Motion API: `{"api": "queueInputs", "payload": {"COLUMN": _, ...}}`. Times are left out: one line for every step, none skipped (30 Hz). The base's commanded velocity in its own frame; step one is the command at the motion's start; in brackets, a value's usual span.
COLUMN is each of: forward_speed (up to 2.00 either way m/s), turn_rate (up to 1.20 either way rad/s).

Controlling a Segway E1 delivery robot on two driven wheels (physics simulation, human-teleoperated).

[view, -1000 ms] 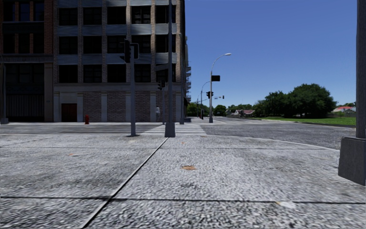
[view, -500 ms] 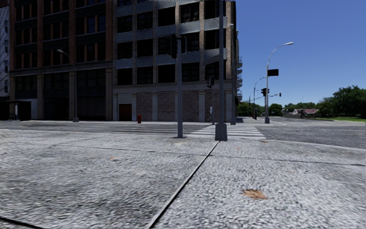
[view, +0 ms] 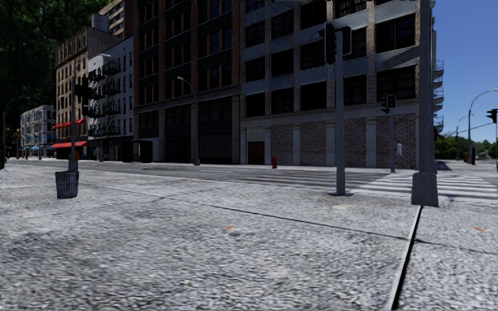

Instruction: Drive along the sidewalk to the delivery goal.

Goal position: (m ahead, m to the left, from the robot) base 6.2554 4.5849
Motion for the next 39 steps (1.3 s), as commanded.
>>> {"api": "queueInputs", "payload": {"forward_speed": 1.81, "turn_rate": 0.77}}
{"api": "queueInputs", "payload": {"forward_speed": 1.81, "turn_rate": 0.77}}
{"api": "queueInputs", "payload": {"forward_speed": 1.81, "turn_rate": 0.77}}
{"api": "queueInputs", "payload": {"forward_speed": 1.81, "turn_rate": 0.79}}
{"api": "queueInputs", "payload": {"forward_speed": 1.81, "turn_rate": 0.81}}
{"api": "queueInputs", "payload": {"forward_speed": 1.81, "turn_rate": 0.81}}
{"api": "queueInputs", "payload": {"forward_speed": 1.81, "turn_rate": 0.82}}
{"api": "queueInputs", "payload": {"forward_speed": 1.81, "turn_rate": 0.82}}
{"api": "queueInputs", "payload": {"forward_speed": 1.81, "turn_rate": 0.82}}
{"api": "queueInputs", "payload": {"forward_speed": 1.81, "turn_rate": 0.82}}
{"api": "queueInputs", "payload": {"forward_speed": 1.81, "turn_rate": 0.82}}
{"api": "queueInputs", "payload": {"forward_speed": 1.81, "turn_rate": 0.82}}
{"api": "queueInputs", "payload": {"forward_speed": 1.81, "turn_rate": 0.82}}
{"api": "queueInputs", "payload": {"forward_speed": 1.81, "turn_rate": 0.82}}
{"api": "queueInputs", "payload": {"forward_speed": 1.81, "turn_rate": 0.82}}
{"api": "queueInputs", "payload": {"forward_speed": 1.81, "turn_rate": 0.82}}
{"api": "queueInputs", "payload": {"forward_speed": 1.81, "turn_rate": 0.82}}
{"api": "queueInputs", "payload": {"forward_speed": 1.81, "turn_rate": 0.82}}
{"api": "queueInputs", "payload": {"forward_speed": 1.81, "turn_rate": 0.82}}
{"api": "queueInputs", "payload": {"forward_speed": 1.81, "turn_rate": 0.82}}
{"api": "queueInputs", "payload": {"forward_speed": 1.81, "turn_rate": 0.82}}
{"api": "queueInputs", "payload": {"forward_speed": 1.81, "turn_rate": 0.82}}
{"api": "queueInputs", "payload": {"forward_speed": 1.81, "turn_rate": 0.82}}
{"api": "queueInputs", "payload": {"forward_speed": 1.81, "turn_rate": 0.82}}
{"api": "queueInputs", "payload": {"forward_speed": 1.81, "turn_rate": 0.82}}
{"api": "queueInputs", "payload": {"forward_speed": 1.81, "turn_rate": 0.82}}
{"api": "queueInputs", "payload": {"forward_speed": 1.81, "turn_rate": 0.82}}
{"api": "queueInputs", "payload": {"forward_speed": 1.81, "turn_rate": 0.82}}
{"api": "queueInputs", "payload": {"forward_speed": 1.81, "turn_rate": 0.82}}
{"api": "queueInputs", "payload": {"forward_speed": 1.81, "turn_rate": 0.82}}
{"api": "queueInputs", "payload": {"forward_speed": 1.81, "turn_rate": 0.82}}
{"api": "queueInputs", "payload": {"forward_speed": 1.81, "turn_rate": 0.82}}
{"api": "queueInputs", "payload": {"forward_speed": 1.81, "turn_rate": 0.82}}
{"api": "queueInputs", "payload": {"forward_speed": 1.81, "turn_rate": 0.82}}
{"api": "queueInputs", "payload": {"forward_speed": 1.81, "turn_rate": 0.81}}
{"api": "queueInputs", "payload": {"forward_speed": 1.81, "turn_rate": 0.81}}
{"api": "queueInputs", "payload": {"forward_speed": 1.81, "turn_rate": 0.81}}
{"api": "queueInputs", "payload": {"forward_speed": 1.81, "turn_rate": 0.81}}
{"api": "queueInputs", "payload": {"forward_speed": 1.81, "turn_rate": 0.81}}
